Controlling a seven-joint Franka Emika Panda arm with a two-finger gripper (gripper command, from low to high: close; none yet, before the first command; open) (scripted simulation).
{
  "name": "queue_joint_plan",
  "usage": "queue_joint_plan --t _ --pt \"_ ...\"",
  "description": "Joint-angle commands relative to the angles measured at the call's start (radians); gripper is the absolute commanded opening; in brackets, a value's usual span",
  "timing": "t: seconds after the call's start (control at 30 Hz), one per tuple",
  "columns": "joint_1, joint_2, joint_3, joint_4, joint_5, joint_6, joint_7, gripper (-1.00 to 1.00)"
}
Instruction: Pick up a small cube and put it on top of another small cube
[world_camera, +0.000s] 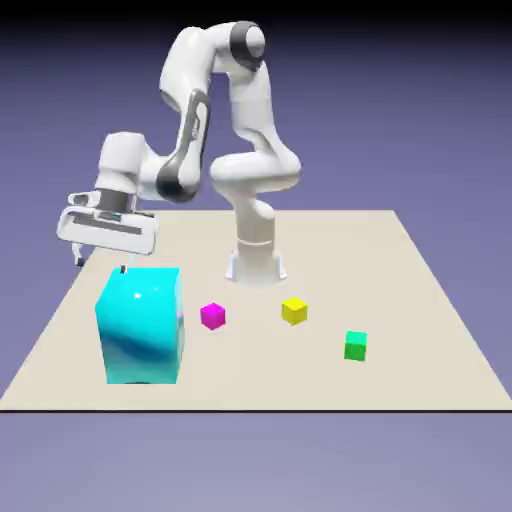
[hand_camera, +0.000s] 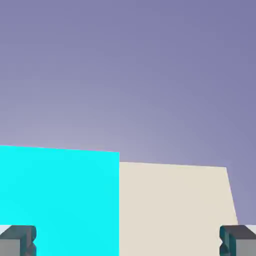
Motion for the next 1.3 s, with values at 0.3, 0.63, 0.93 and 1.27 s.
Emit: queue_joint_plan --t 0.3,0.63,0.93,1.27 --pt "0.134 0.024 -0.351 -0.126 -0.100 0.098 -0.002 0.00" --pt "0.274 -0.048 -0.689 -0.444 -0.307 0.322 0.212 0.00" --pt "0.564 -0.142 -0.927 -0.403 -0.151 0.412 0.085 0.00" --pt "0.926 -0.260 -1.224 -0.351 0.044 0.525 -0.073 0.00"
